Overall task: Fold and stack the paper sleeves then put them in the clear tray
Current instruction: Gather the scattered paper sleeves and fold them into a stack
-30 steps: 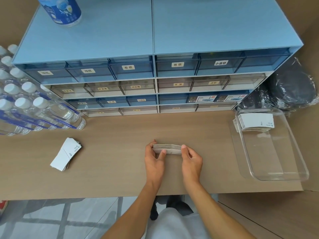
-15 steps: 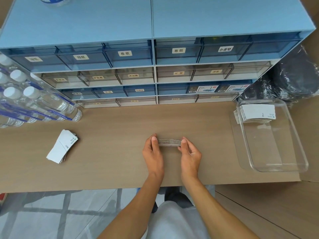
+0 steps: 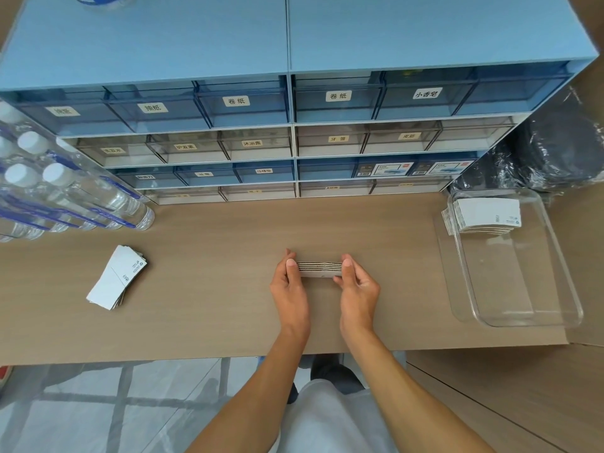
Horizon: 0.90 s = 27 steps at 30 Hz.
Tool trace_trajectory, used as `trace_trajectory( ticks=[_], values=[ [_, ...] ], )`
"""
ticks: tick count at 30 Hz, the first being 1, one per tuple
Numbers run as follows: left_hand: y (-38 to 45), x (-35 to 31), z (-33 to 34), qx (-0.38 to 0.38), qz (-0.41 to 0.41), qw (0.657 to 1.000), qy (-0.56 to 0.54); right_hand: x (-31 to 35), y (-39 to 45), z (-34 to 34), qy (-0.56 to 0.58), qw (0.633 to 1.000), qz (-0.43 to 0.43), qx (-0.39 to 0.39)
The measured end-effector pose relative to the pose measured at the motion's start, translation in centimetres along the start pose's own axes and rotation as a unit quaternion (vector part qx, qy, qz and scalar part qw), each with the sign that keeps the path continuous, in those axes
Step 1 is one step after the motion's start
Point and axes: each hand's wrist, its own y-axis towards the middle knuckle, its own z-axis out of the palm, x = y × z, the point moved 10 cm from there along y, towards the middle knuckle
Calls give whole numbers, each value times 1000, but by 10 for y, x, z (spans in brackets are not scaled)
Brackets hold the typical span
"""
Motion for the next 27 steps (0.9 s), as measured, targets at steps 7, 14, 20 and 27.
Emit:
trace_trajectory(
  ticks=[7, 14, 20, 27],
  values=[
    [2, 3, -3, -7, -22, 1000, -20, -1, 0, -1, 11, 1000, 3, -10],
    [2, 2, 1, 48, -39, 998, -22, 0, 4, 0, 8, 1000, -3, -17],
    [2, 0, 4, 130, -14, 988, 79, 2, 4, 0, 8, 1000, -1, -17],
    [4, -6, -3, 124, -47, 987, 90, 7, 10, 2, -10, 1000, 10, 21]
  ],
)
